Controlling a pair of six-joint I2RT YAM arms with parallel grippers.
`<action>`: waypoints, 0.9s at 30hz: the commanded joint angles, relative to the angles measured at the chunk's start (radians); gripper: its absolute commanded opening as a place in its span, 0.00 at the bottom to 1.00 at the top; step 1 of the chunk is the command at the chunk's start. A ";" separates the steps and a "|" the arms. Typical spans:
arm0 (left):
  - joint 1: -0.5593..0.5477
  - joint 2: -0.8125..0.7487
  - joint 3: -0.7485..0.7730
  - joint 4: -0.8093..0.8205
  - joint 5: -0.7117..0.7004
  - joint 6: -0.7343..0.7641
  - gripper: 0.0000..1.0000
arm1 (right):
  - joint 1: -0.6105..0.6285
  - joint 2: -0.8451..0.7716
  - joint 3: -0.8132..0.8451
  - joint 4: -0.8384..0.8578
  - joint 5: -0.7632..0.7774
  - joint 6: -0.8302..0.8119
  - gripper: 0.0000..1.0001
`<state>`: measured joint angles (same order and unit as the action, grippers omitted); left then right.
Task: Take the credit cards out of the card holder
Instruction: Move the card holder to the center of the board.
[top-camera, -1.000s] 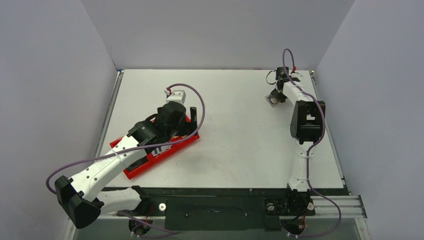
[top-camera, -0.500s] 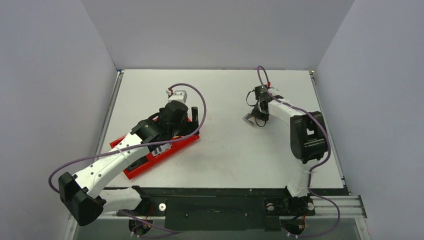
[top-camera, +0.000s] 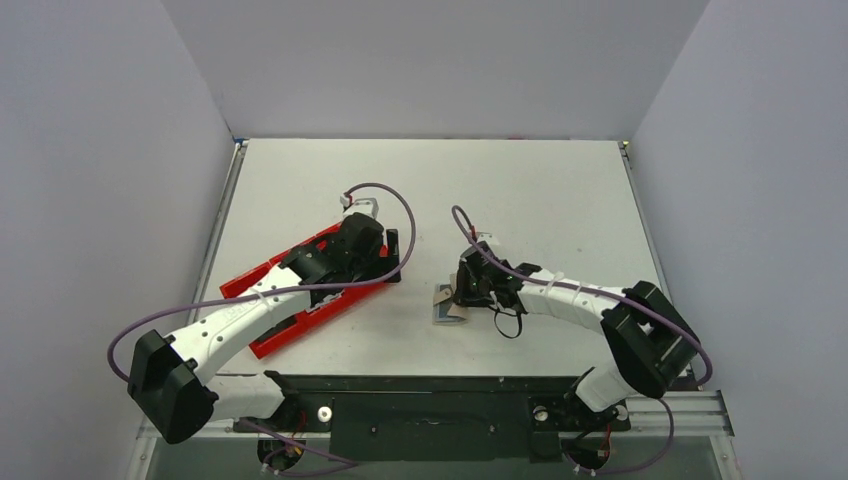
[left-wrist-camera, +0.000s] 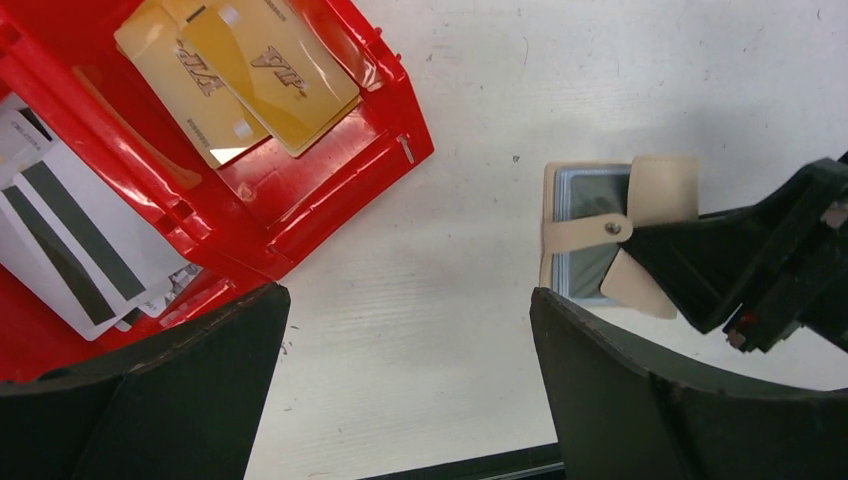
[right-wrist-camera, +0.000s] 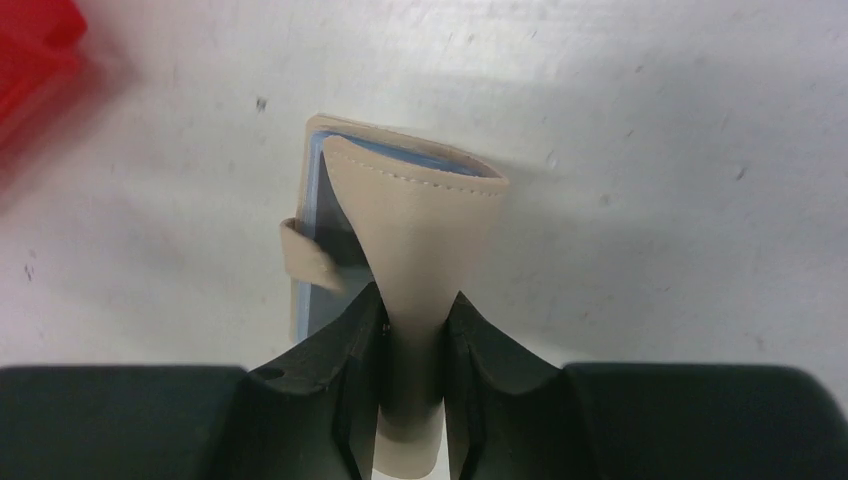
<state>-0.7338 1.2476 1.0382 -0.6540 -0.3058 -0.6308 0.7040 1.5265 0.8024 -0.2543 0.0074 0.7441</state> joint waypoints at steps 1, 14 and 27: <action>0.007 0.013 -0.037 0.087 0.062 -0.037 0.90 | 0.035 -0.102 -0.084 0.079 -0.058 -0.029 0.27; 0.002 0.074 -0.110 0.188 0.177 -0.068 0.90 | 0.045 -0.246 -0.095 -0.037 0.024 0.000 0.65; -0.003 0.071 -0.132 0.174 0.137 -0.109 0.89 | 0.285 -0.145 0.065 -0.233 0.360 -0.022 0.70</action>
<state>-0.7341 1.3411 0.9051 -0.5030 -0.1318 -0.7086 0.9325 1.3270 0.7948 -0.4179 0.1978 0.7361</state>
